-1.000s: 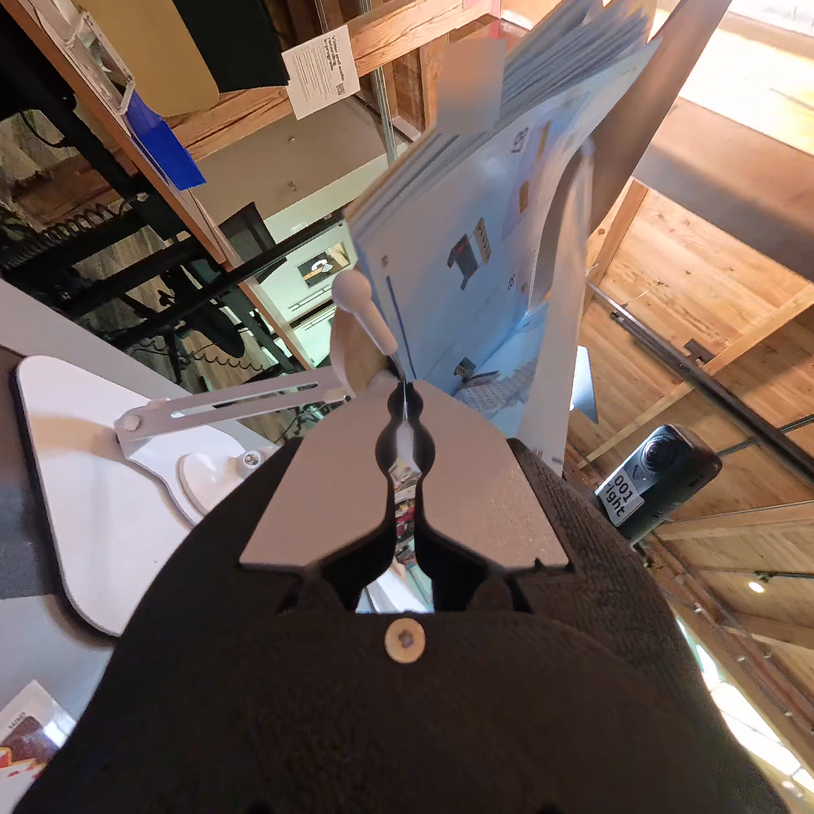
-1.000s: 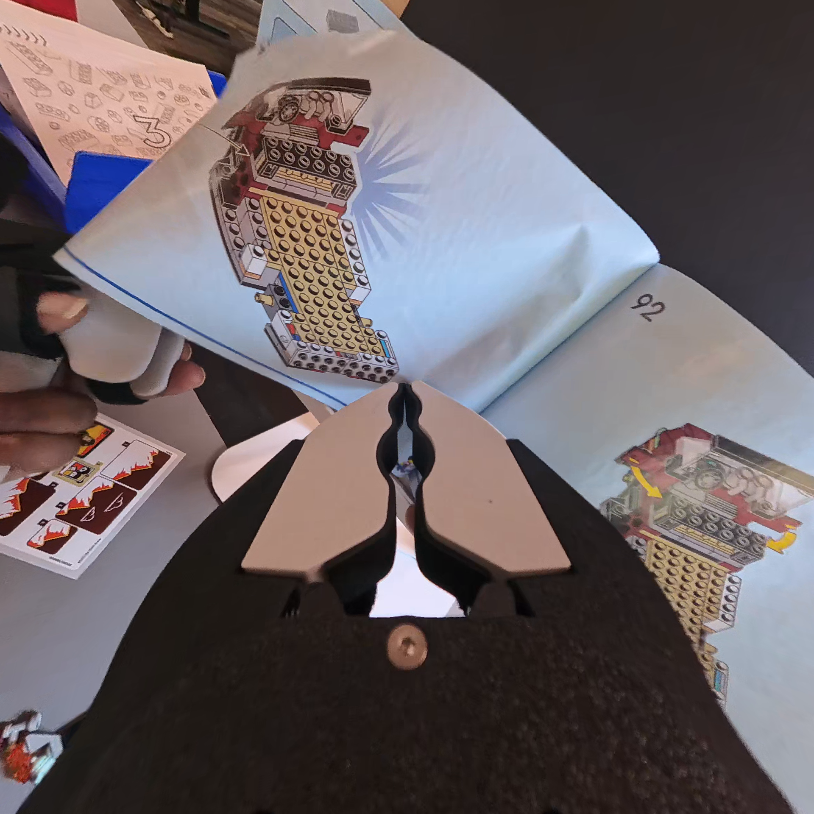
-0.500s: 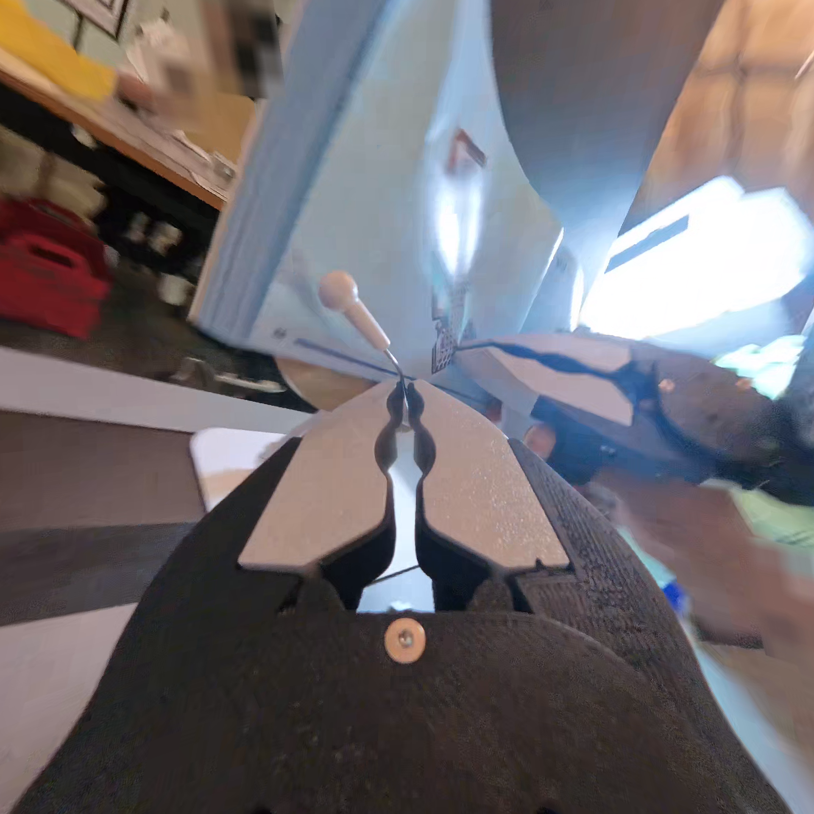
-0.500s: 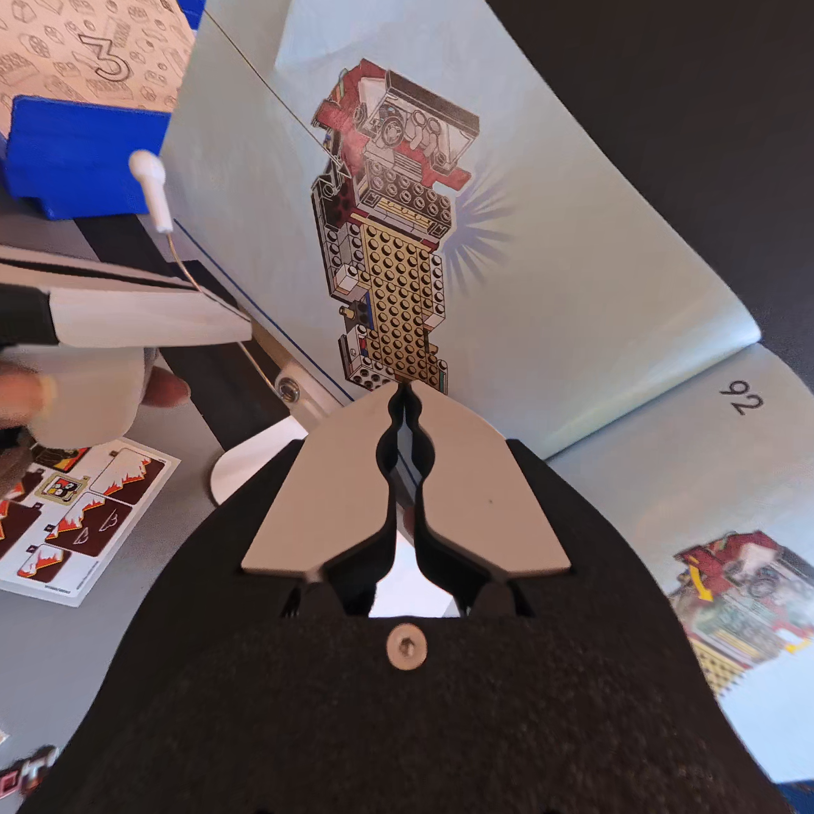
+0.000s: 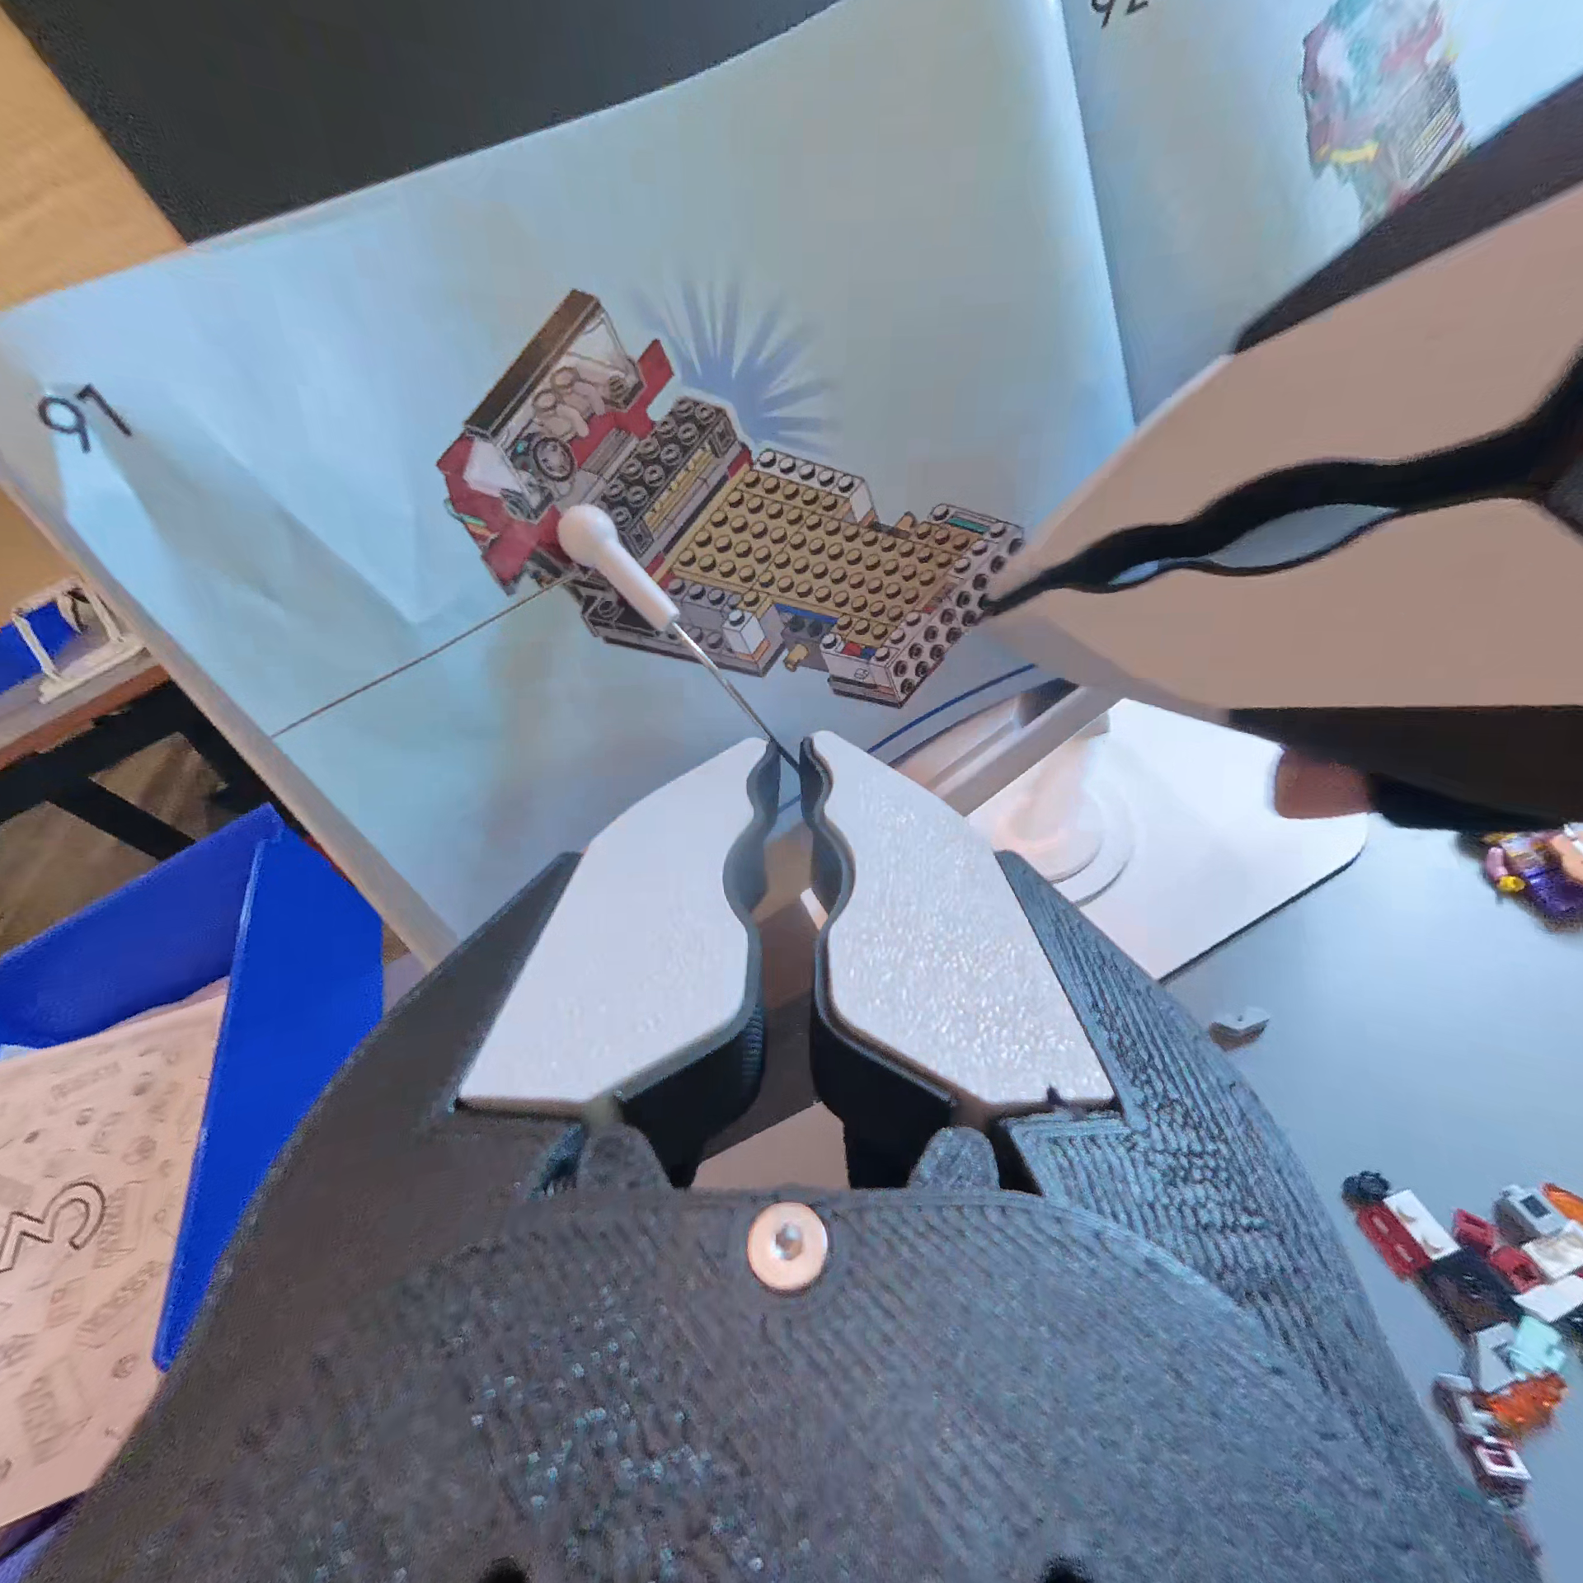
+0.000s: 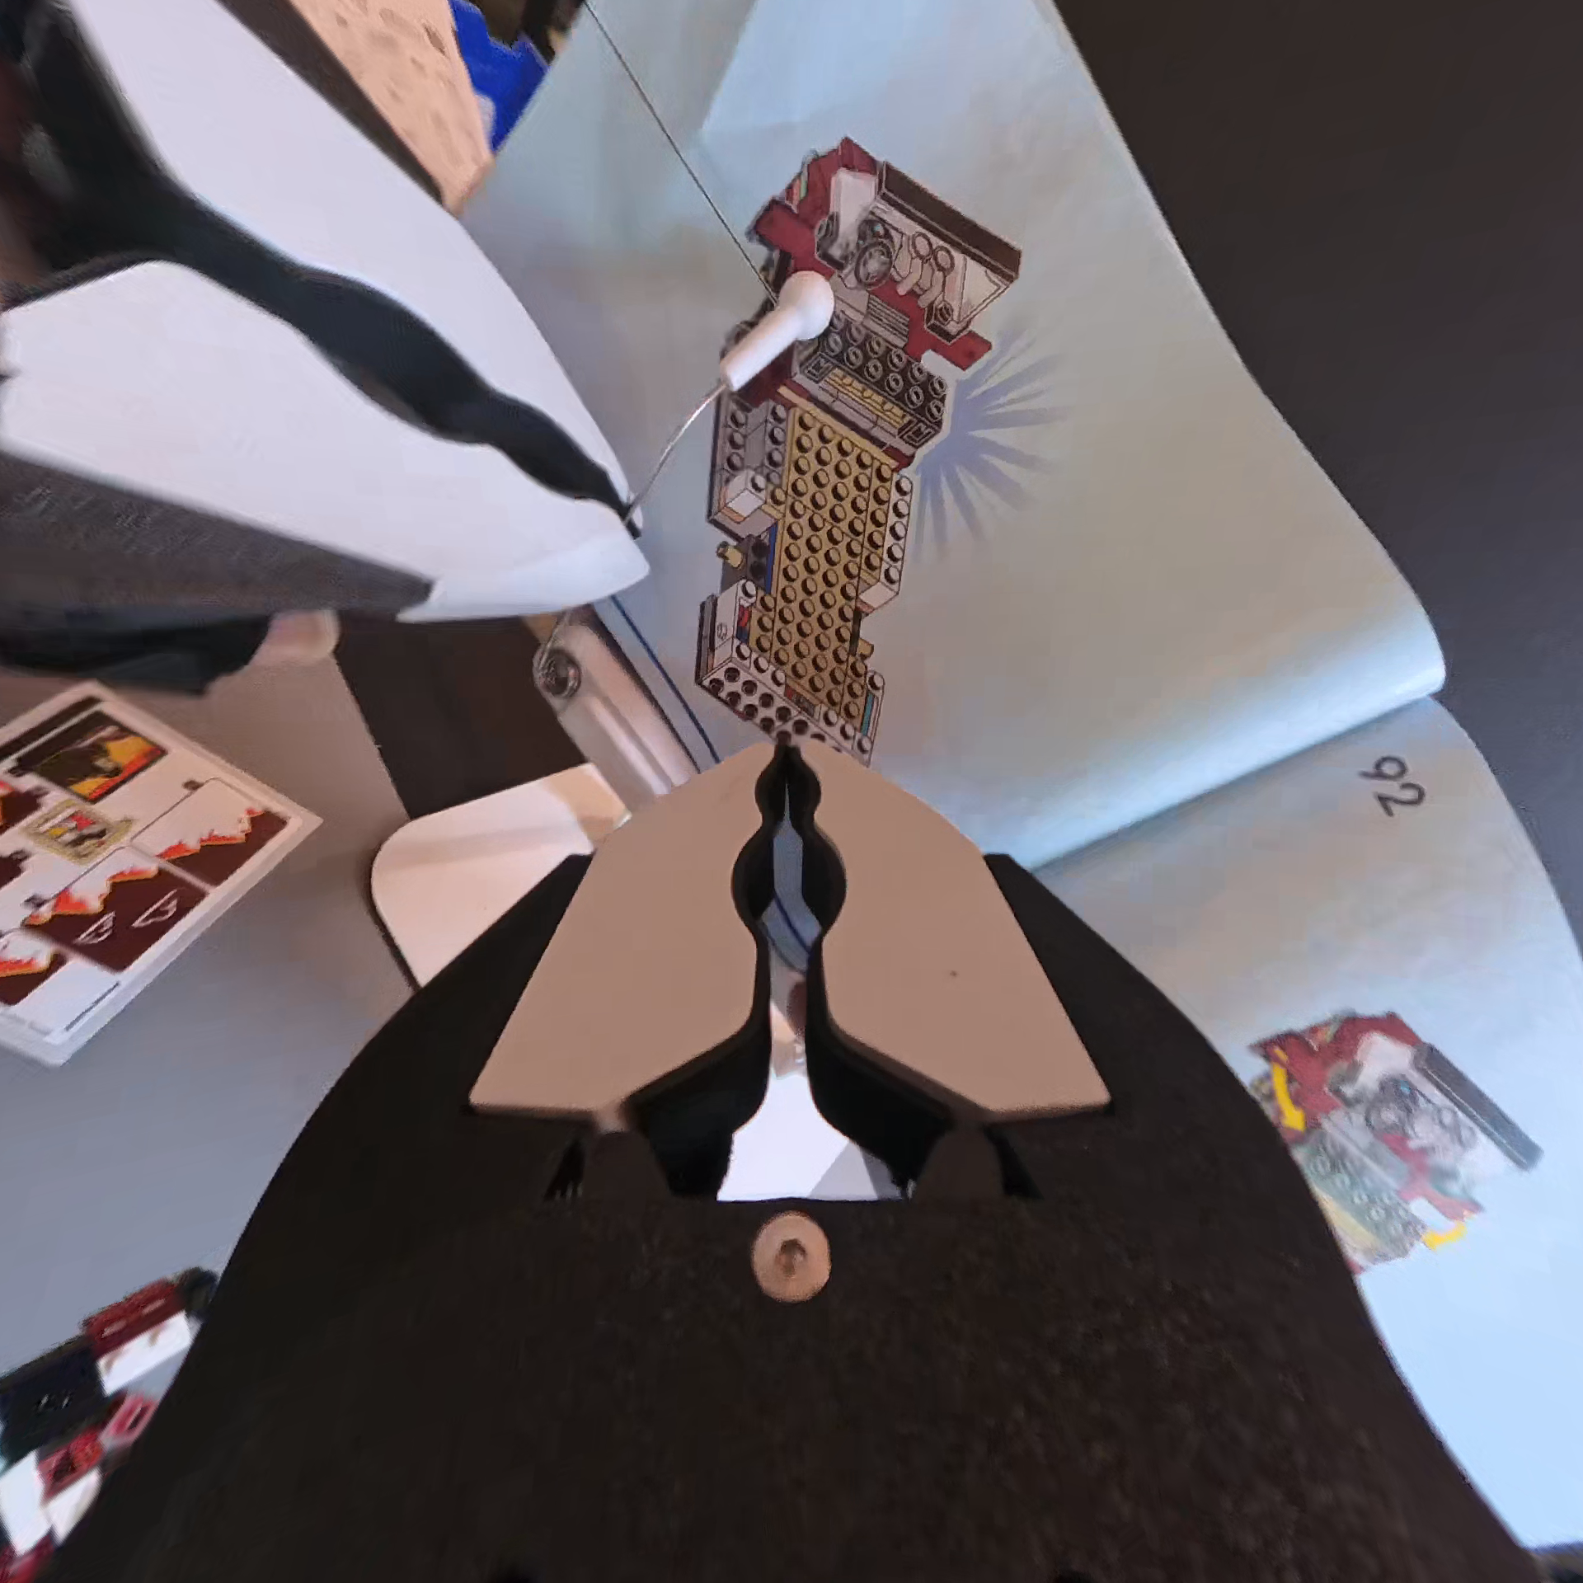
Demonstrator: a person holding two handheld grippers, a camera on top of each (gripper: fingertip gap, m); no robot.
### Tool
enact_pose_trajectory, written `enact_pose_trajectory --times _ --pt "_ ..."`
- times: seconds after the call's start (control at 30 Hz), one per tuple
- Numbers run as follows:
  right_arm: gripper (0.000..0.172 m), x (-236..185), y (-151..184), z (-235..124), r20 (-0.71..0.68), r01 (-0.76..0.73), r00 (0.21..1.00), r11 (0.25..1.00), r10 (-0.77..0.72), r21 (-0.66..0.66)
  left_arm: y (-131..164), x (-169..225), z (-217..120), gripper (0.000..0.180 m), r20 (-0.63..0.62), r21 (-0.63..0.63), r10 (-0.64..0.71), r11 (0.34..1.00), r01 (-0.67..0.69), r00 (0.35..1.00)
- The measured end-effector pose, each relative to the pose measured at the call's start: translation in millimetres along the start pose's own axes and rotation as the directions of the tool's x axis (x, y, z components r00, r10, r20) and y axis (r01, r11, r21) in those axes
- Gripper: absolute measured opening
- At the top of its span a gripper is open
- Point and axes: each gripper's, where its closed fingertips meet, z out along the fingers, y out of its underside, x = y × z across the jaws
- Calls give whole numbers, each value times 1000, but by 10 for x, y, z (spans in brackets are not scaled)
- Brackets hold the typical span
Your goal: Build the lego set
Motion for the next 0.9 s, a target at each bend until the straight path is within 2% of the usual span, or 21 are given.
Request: enact_pose_trajectory --times 0.1,0.27,0.37,0.47,0.6,0.7,0.8,0.9 --pt "0 53 110 -217 42 2 999 995 -7 101 7 -12 10 4 -13 -27 -44 999 43 999" --pt "0 368 561 -427 -23 18 1000 1000 -19 -4 33 -74 34 4 -11 -24 -106 994 105 994" --pt "0 600 623 -477 -115 33 993 999 -38 -43 29 -69 31 4 -8 -18 -108 994 108 994" --pt "2 748 599 -439 -148 54 987 995 -65 -79 35 -80 24 4 -4 -25 -93 995 93 996" --pt "0 893 403 -396 -245 210 942 973 -227 -94 46 -82 10 5 4 -32 -54 998 54 999" --pt "0 934 326 -323 -258 247 928 962 -271 -119 57 -94 6 5 19 -33 -22 999 23 1000" --pt "0 933 234 -277 -248 203 944 976 -217 -82 77 -111 7 6 16 -34 -31 999 32 999" --pt "0 923 238 -299 -239 76 968 997 -78 -16 87 -105 1 6 4 -31 -46 998 46 999"
